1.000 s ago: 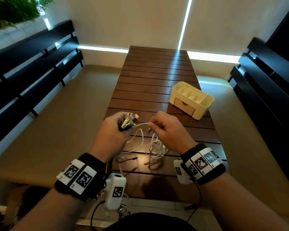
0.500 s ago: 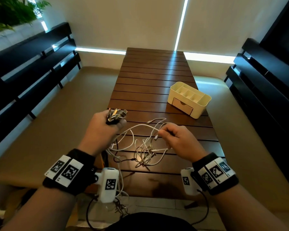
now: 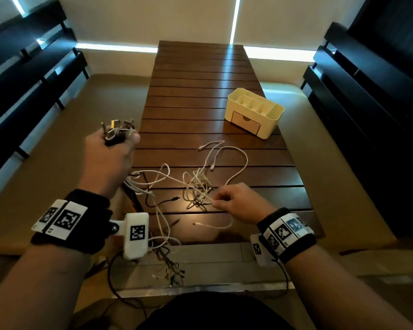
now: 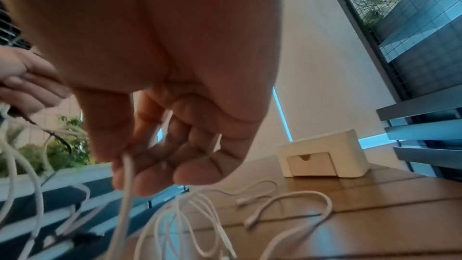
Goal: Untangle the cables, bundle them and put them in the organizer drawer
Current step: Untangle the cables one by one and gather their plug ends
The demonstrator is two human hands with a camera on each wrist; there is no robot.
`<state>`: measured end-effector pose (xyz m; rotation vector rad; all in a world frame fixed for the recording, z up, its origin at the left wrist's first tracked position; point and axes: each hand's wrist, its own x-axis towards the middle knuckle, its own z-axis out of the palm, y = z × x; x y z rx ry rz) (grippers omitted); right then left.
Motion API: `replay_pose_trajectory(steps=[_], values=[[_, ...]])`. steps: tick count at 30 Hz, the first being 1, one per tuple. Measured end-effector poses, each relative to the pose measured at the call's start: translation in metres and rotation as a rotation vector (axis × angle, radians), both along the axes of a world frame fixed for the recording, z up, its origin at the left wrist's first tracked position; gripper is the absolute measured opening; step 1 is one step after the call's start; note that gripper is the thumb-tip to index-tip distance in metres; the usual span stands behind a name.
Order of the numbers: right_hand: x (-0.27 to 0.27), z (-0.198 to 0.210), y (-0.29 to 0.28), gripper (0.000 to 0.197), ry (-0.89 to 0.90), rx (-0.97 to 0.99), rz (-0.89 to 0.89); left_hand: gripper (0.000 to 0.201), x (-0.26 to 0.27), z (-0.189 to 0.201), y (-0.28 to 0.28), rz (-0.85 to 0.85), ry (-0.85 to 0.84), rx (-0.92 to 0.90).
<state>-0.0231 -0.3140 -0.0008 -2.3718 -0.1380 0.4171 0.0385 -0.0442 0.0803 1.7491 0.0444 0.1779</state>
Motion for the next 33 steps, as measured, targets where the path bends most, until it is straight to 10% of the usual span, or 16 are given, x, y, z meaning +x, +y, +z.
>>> replay_pose_trajectory(steps=[7,11,16,20,27,33], values=[[-0.052,-0.054,-0.018,0.022,0.515,-0.517,0.227,0.011,-0.015,0.011,0.02,0.009,-0.052,-0.077],[-0.043,-0.034,-0.014,0.042,0.466,-0.718,0.101,0.002,-0.028,0.015,0.016,-0.174,-0.018,-0.114],[-0.024,0.047,0.027,0.083,0.024,-0.112,0.091,0.007,-0.049,0.021,-0.006,-0.342,0.007,-0.198],[-0.029,0.08,0.074,0.104,0.003,0.181,0.249,0.011,-0.065,0.038,-0.023,-0.422,-0.003,-0.349],[-0.037,0.047,0.101,0.011,0.366,0.369,0.347,0.016,-0.068,0.029,-0.014,-0.389,0.188,-0.367],[-0.028,0.024,0.09,0.028,0.33,0.176,0.349,0.023,-0.069,0.005,-0.005,-0.419,0.309,-0.262]])
